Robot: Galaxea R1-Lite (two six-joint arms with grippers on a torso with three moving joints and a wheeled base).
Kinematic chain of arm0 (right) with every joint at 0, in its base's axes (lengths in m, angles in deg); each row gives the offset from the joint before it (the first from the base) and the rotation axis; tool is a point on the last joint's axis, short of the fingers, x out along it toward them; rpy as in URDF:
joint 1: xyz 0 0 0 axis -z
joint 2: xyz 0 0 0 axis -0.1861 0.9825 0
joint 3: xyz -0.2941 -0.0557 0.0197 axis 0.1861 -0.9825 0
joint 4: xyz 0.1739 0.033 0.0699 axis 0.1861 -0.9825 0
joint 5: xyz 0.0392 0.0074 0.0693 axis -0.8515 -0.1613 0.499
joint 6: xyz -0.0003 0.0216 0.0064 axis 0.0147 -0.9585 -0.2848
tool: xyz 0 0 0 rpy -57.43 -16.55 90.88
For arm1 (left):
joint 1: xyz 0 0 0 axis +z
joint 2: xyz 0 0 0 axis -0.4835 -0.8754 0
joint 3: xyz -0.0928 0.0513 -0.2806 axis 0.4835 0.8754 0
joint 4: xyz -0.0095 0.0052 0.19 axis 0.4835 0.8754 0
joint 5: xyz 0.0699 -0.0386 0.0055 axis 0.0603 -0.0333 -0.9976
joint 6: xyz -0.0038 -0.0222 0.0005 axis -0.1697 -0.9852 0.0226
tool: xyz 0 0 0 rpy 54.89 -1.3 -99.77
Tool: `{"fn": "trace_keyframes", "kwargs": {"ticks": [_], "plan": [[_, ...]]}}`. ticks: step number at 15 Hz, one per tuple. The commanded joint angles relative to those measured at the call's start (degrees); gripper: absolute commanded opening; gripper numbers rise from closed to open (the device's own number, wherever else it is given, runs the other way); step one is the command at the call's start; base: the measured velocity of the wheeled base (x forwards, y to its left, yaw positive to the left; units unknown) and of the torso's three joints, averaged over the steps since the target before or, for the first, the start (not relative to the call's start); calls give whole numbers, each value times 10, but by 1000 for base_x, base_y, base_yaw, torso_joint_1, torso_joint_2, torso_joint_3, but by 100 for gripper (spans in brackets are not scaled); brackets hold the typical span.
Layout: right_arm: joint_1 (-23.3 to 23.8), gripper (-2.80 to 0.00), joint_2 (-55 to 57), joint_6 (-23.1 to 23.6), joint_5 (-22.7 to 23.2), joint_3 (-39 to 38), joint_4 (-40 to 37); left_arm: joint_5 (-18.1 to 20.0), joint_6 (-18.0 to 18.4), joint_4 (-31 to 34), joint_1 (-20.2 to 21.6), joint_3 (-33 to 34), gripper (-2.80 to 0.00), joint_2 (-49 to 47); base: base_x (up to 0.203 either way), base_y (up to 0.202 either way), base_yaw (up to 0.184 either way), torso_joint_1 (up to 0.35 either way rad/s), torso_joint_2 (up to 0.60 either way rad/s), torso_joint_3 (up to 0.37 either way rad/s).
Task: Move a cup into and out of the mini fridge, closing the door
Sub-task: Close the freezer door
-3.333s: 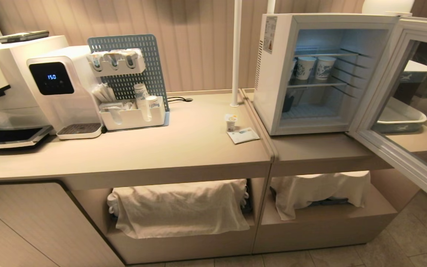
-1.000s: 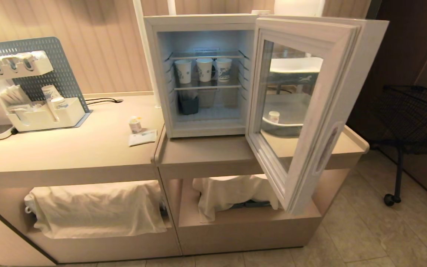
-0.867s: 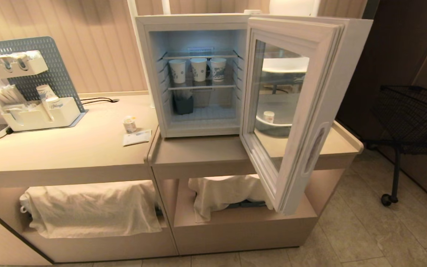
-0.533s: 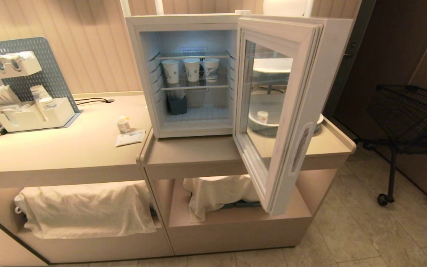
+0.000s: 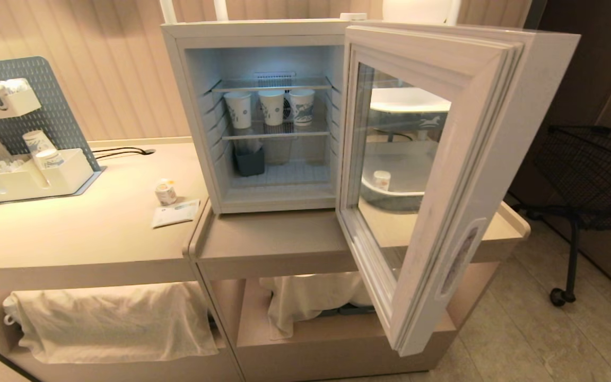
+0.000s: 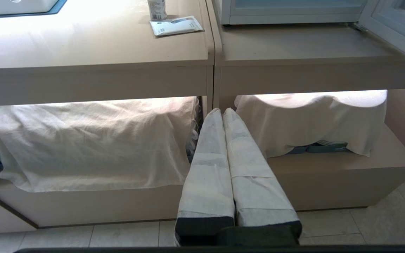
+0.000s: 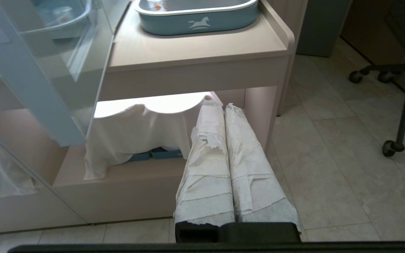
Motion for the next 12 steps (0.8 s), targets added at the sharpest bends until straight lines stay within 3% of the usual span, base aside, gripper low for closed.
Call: {"fn": "trace_keyframes", "kwargs": {"ticks": [1,3,5,8,10,12], "plan": [[-1,-280,1,1,0,3,-2,0,0,0,0,0,-280,0,92,0,3,17,7,-2],[-1,-280,34,-5,-1,66,-10,0,0,0,0,1,-280,0,0,0,0,0,0,0],[-3,-280,136,-56,1,140,-22,0,0,0,0,0,-280,0,0,0,0,0,0,0],[-1,-280,424,-132,40,234,-4,0,-2,0,0,1,-280,0,0,0,0,0,0,0],[17,-280,630,-171,109,294,64,0,-2,0,0,1,-280,0,0,0,0,0,0,0],[39,-280,786,-221,211,365,127,0,-2,0,0,0,-280,0,0,0,0,0,0,0]]}}
